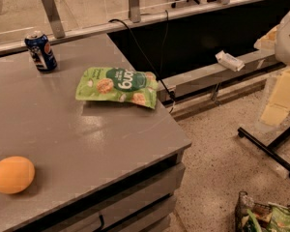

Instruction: Pick orange

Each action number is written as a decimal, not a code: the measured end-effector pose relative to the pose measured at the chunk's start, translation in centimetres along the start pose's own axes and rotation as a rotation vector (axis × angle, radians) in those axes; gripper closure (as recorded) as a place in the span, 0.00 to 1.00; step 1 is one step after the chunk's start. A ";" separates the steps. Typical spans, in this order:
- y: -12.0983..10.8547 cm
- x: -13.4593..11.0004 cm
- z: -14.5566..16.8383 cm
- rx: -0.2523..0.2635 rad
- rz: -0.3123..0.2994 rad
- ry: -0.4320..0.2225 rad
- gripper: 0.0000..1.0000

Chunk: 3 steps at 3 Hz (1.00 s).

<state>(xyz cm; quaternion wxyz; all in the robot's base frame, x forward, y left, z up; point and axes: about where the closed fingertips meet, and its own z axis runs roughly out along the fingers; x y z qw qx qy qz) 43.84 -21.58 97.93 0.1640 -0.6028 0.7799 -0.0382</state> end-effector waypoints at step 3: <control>-1.3 -7.5 2.5 -0.013 -0.147 -0.006 0.00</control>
Offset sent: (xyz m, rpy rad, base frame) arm 0.0222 0.0297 -0.0067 -0.0201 0.0081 0.0816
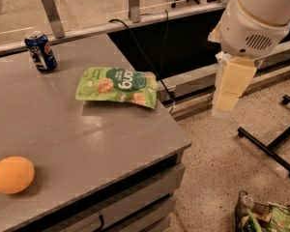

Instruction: Pick orange

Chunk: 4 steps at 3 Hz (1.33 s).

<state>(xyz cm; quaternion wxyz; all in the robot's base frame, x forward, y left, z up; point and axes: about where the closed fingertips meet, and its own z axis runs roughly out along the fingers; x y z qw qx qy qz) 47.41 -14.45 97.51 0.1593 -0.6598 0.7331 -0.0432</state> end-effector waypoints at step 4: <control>-0.2 -12.8 1.8 -0.071 -0.266 -0.279 0.00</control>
Offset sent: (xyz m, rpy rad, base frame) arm 0.0104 0.0385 -0.0032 0.0606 0.0184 0.1279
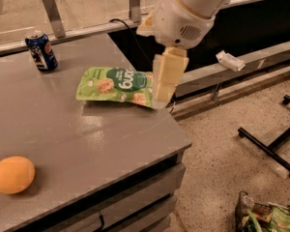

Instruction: Pick orange

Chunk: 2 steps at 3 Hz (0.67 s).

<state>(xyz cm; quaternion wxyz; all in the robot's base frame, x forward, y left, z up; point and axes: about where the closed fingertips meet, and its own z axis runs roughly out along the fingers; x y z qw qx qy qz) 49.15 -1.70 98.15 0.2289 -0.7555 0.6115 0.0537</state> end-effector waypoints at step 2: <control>3.0 -10.1 4.6 -0.070 -0.207 -0.188 0.00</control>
Offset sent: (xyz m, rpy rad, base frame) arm -0.0798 0.1594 -0.0299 0.1881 0.0220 0.4175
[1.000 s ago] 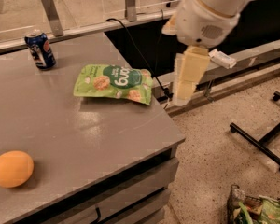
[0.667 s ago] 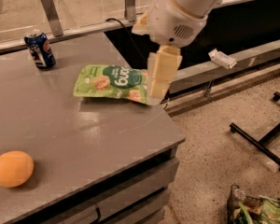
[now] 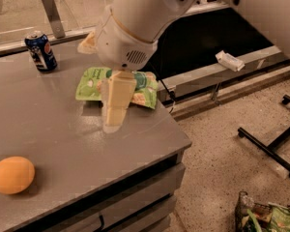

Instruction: Pick orange

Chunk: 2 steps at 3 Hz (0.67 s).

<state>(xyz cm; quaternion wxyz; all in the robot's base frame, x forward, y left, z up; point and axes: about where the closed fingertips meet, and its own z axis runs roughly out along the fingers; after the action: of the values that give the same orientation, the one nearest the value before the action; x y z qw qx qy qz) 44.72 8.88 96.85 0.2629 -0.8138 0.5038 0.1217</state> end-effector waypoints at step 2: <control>1.9 -4.6 5.6 -0.114 -0.109 -0.047 0.00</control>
Offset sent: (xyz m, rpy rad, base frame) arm -0.0424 0.0957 -0.0648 -0.0834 0.1240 0.2445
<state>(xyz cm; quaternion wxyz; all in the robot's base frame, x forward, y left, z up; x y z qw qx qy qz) 41.25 14.81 93.71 0.2341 -0.8507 0.4446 0.1547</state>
